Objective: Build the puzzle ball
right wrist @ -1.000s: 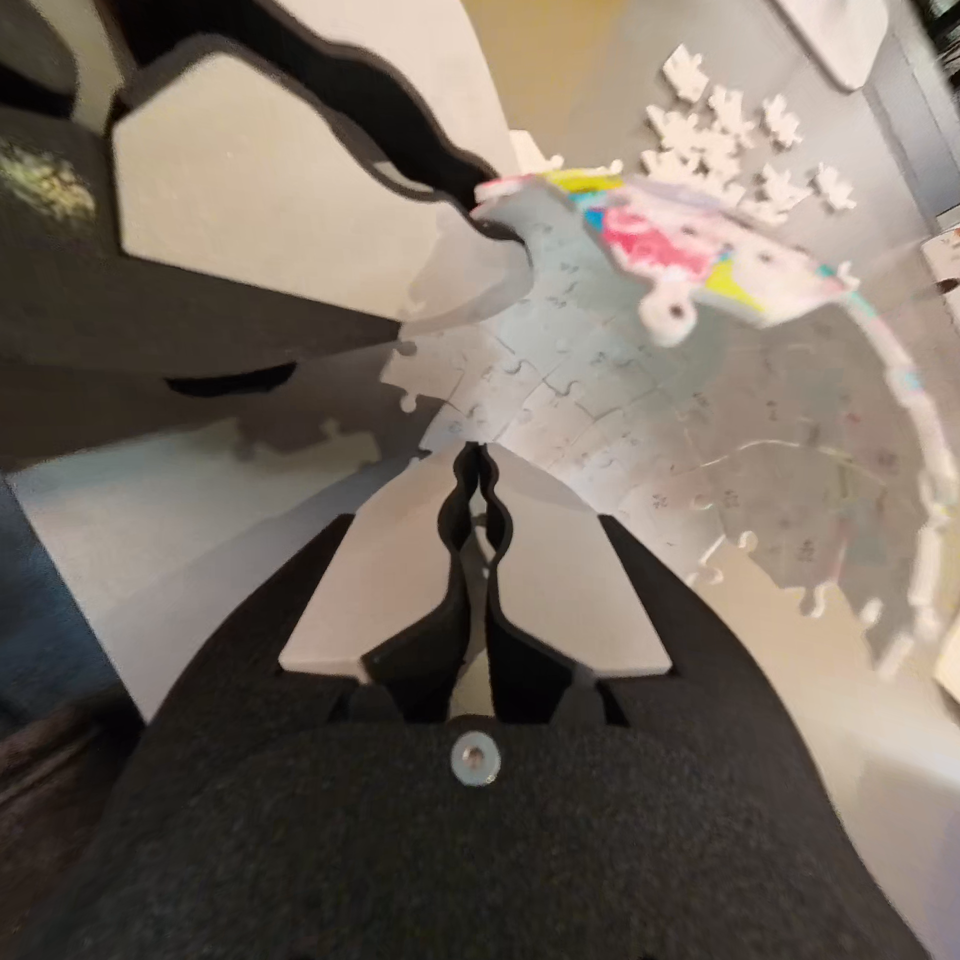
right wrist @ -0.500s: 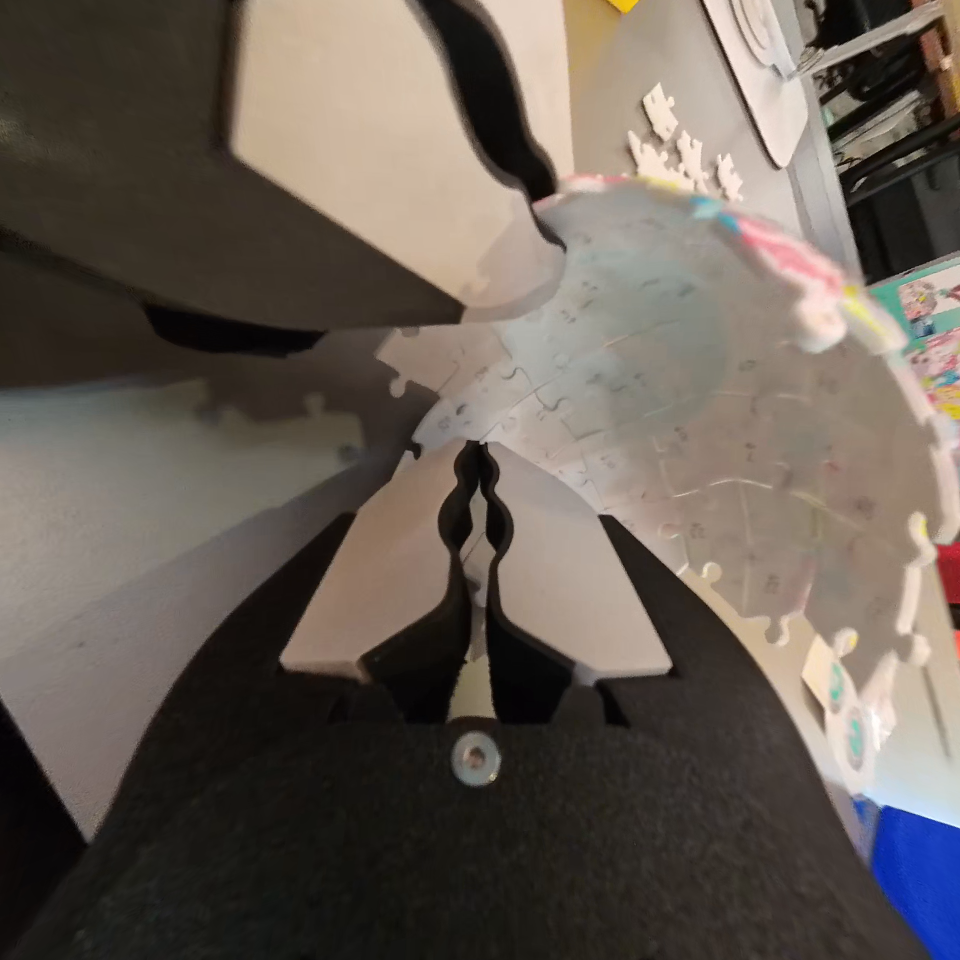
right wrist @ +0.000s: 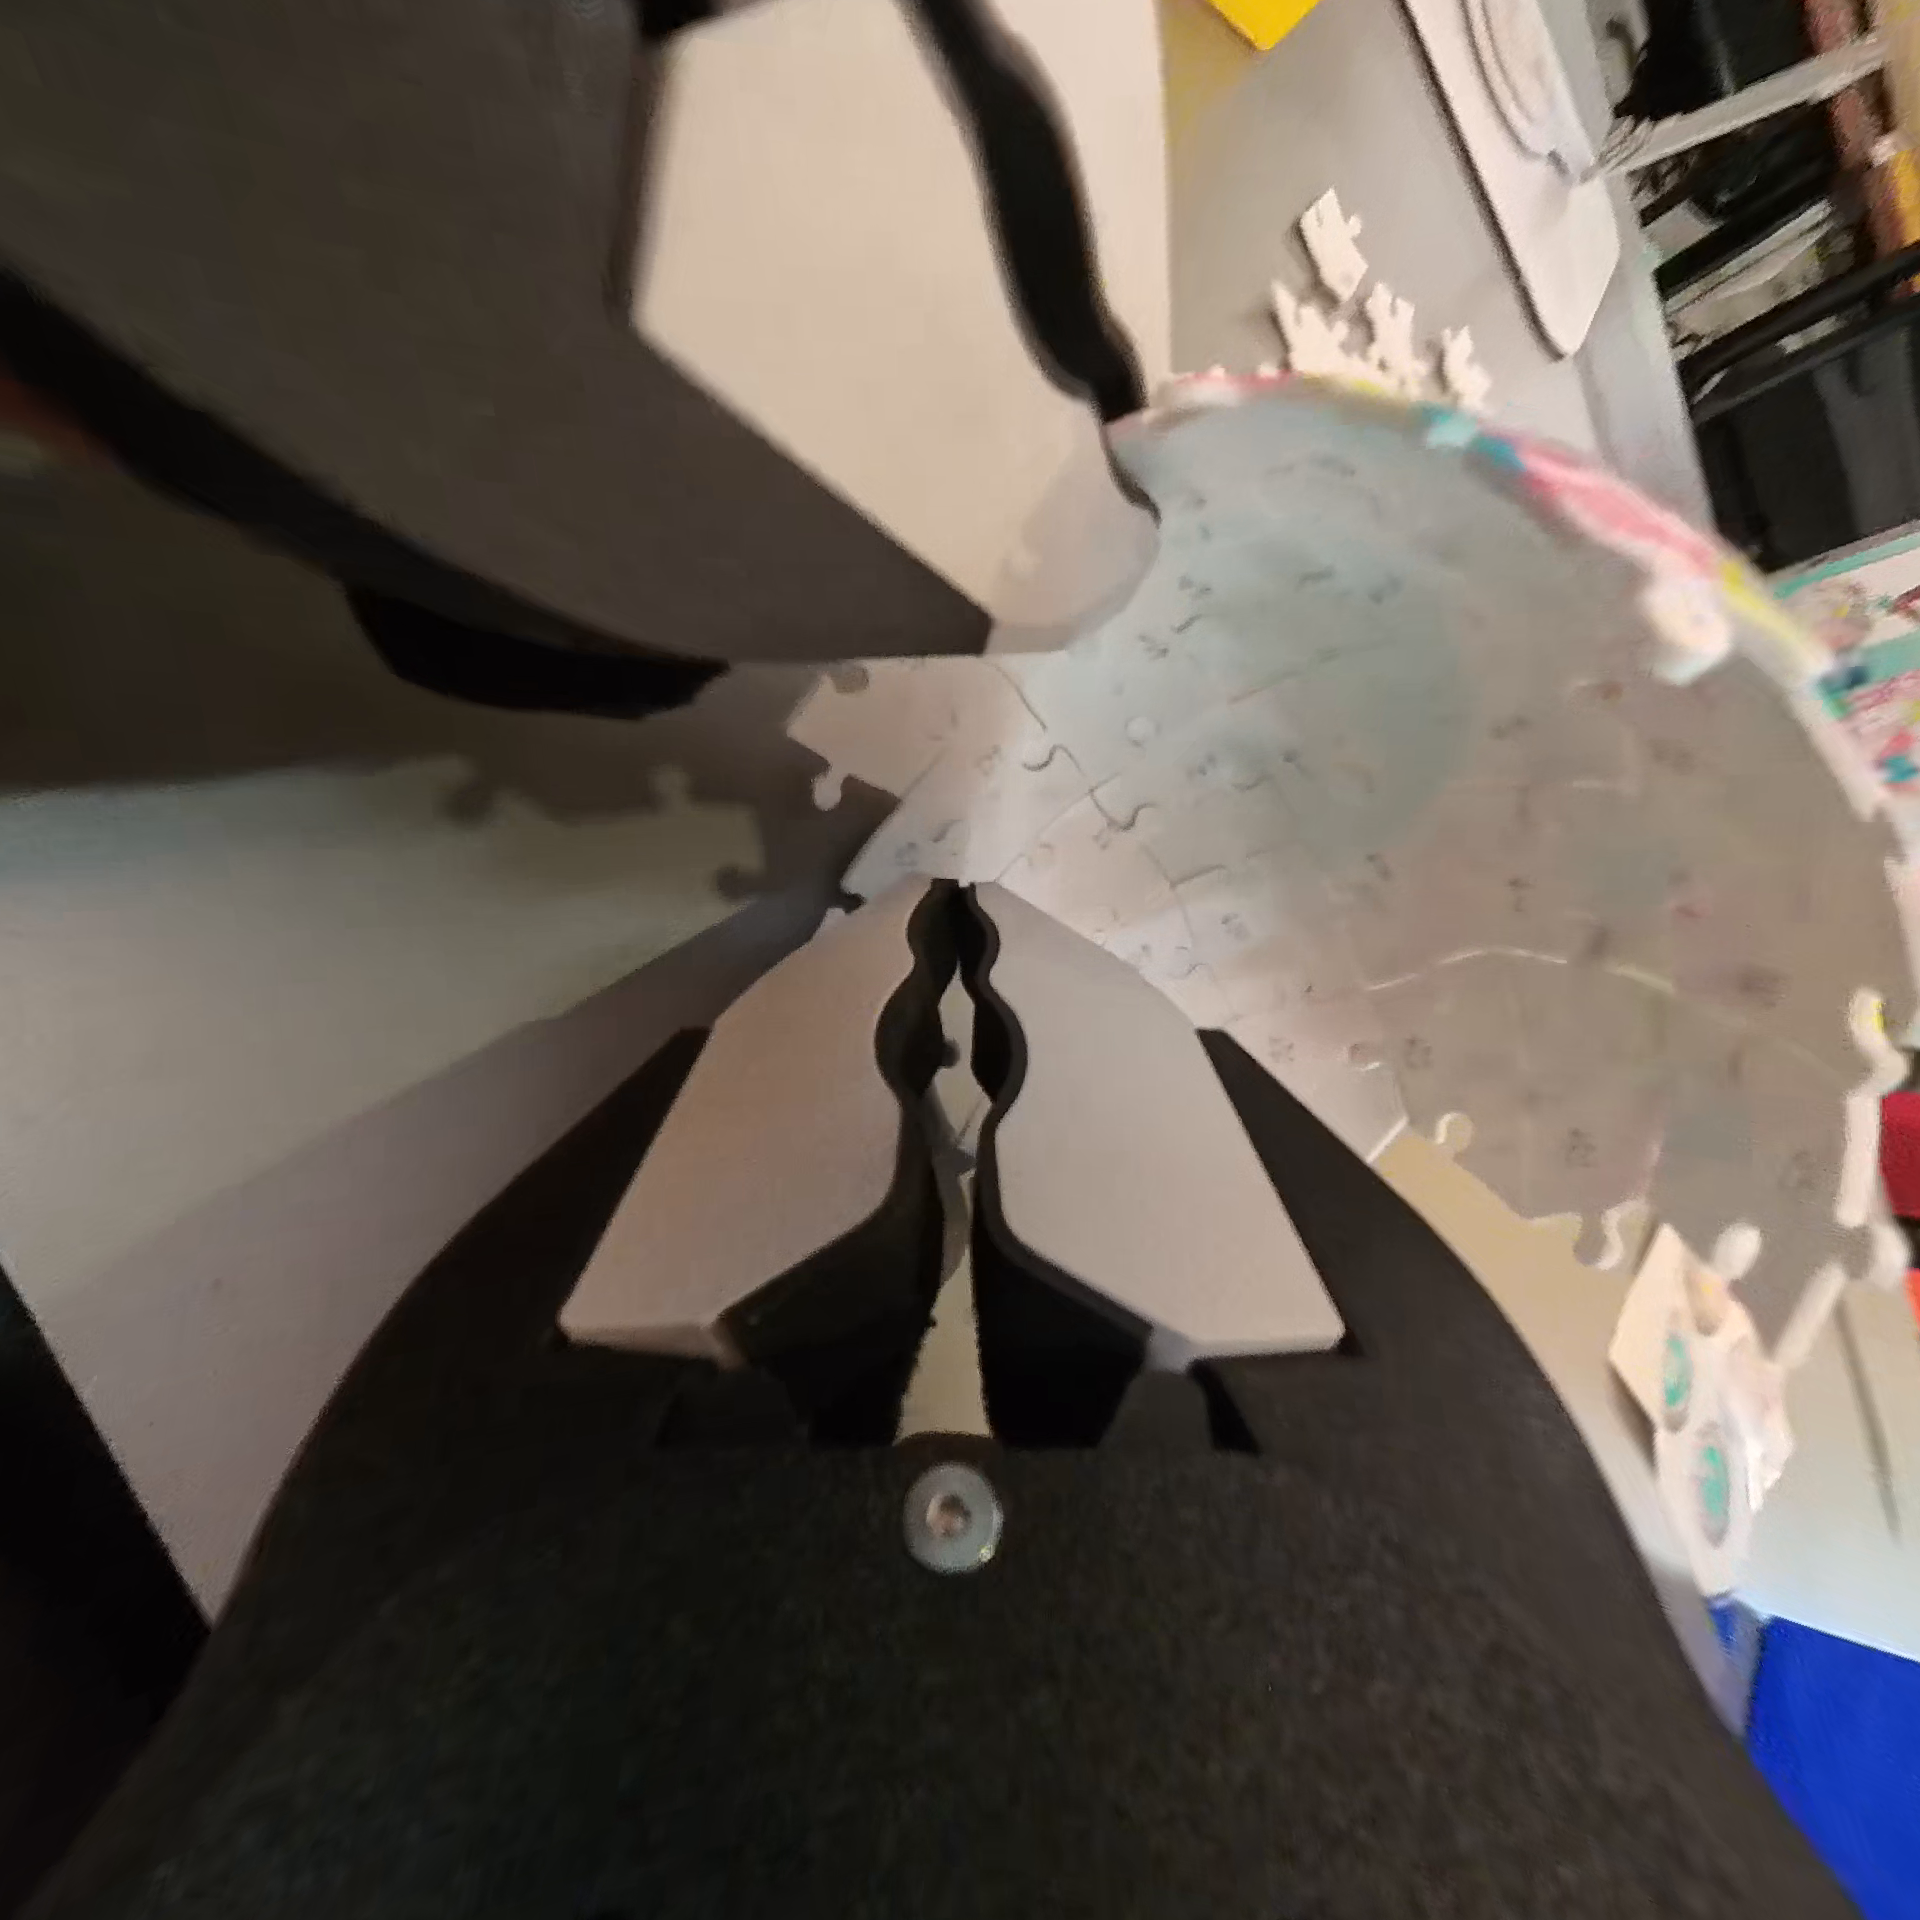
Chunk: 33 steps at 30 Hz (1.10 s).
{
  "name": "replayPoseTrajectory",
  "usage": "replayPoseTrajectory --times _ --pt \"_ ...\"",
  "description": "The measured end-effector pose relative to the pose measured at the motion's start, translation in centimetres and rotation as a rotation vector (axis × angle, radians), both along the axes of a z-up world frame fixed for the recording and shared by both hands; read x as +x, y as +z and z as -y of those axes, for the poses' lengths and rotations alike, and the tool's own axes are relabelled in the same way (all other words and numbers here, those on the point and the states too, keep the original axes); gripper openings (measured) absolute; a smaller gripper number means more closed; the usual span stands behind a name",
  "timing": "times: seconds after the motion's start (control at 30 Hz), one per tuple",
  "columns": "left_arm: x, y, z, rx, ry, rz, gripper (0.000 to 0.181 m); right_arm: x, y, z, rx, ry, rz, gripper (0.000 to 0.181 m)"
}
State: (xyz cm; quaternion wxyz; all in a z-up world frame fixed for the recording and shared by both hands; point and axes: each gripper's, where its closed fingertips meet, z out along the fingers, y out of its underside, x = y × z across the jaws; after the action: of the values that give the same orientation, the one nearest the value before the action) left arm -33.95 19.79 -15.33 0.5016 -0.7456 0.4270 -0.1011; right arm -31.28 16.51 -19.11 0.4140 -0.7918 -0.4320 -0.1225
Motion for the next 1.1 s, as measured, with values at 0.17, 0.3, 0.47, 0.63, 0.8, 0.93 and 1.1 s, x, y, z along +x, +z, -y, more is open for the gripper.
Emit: replayPoseTrajectory --times 0.17,0.3,0.47,0.63,0.8,0.93,1.1 --pt "-0.1 -0.1 -0.1 -0.063 0.036 0.039 0.004 -0.1 -0.1 -0.1 0.016 0.008 0.027 0.0" --pt "-0.2 -0.4 -0.3 -0.089 0.056 0.039 0.004 0.1 0.1 -0.3 0.026 -0.005 0.03 0.0" --pt "0.0 -0.6 -0.3 -0.143 0.069 0.051 0.004 -0.1 1.0 0.3 0.065 0.028 0.036 0.0" --pt "0.1 -0.7 -0.2 -0.19 0.071 0.07 0.003 -0.8 1.4 1.3 0.029 0.049 0.016 0.0" --pt "0.2 -0.8 0.1 -0.212 0.051 0.076 0.003 -0.4 0.5 1.3 -0.007 0.039 0.03 0.0" --pt "0.3 -0.8 0.1 -0.212 0.043 0.071 0.003 -0.4 0.0 1.2 0.006 0.055 0.06 0.0" --pt "0.4 -0.7 0.1 -0.184 0.033 0.055 0.004 -0.4 0.0 1.1 -0.015 0.056 0.041 0.0"
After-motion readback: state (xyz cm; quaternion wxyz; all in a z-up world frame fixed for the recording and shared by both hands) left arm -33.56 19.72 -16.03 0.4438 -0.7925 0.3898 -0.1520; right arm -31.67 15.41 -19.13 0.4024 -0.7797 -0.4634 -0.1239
